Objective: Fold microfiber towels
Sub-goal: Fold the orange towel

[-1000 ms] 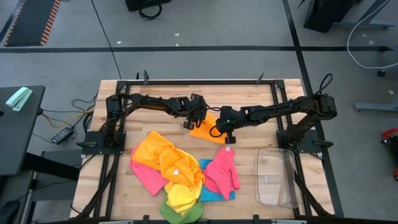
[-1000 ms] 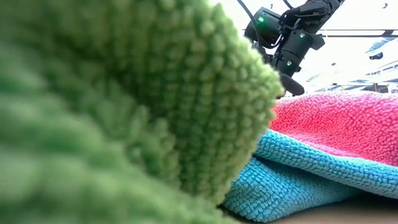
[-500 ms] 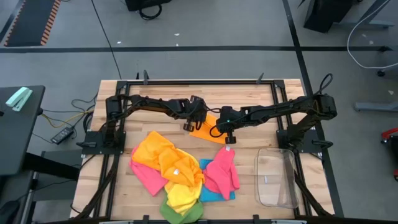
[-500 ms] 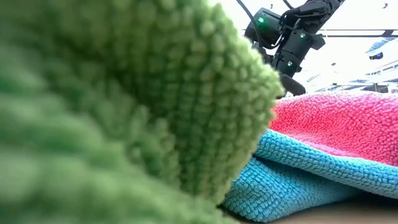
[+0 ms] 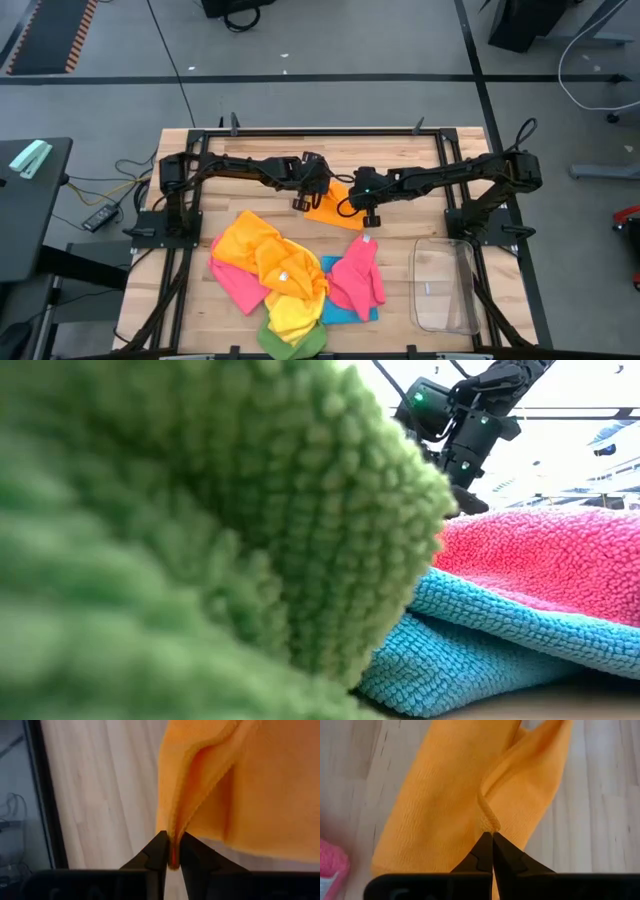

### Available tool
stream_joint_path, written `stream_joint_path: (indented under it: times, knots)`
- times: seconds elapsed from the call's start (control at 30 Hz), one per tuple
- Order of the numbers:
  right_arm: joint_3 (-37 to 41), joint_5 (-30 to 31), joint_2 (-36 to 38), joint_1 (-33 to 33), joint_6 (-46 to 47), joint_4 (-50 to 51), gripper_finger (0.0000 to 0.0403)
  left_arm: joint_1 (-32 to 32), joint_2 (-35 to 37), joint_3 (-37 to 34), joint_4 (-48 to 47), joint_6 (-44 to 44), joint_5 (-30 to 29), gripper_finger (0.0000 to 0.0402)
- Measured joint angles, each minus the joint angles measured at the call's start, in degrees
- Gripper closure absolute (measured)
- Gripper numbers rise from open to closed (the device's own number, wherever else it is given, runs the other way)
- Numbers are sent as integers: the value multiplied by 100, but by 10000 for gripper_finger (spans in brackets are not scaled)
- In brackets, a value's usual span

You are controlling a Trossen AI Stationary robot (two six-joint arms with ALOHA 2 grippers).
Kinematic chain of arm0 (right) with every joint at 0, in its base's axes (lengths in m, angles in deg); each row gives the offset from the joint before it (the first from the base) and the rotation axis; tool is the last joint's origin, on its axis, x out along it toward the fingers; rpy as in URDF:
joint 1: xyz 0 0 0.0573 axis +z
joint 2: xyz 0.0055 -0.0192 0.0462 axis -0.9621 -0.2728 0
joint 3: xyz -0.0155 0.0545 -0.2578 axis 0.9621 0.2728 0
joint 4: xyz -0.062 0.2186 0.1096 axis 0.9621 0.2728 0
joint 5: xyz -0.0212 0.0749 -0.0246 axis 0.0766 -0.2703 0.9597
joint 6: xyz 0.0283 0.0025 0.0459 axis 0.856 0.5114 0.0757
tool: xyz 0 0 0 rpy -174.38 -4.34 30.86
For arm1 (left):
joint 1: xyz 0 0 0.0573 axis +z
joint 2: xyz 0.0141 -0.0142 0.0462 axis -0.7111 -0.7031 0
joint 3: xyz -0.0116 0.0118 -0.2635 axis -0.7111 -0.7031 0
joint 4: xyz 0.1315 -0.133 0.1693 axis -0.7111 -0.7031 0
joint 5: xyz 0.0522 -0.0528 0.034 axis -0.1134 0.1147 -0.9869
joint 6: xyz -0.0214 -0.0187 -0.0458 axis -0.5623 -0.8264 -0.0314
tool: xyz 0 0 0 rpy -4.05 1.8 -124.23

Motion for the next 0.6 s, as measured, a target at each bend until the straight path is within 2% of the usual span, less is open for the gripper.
stream_joint_path:
  times: [0.37, 0.6]
  knots:
    - [0, -1, 413, -147, -70, 299, 393, -70, 6, 136, -250, -210, 12, 383]
    - [3, -380, 475, 84, -83, 373, 393, -292, 12, 135, -385, -359, 120, 369]
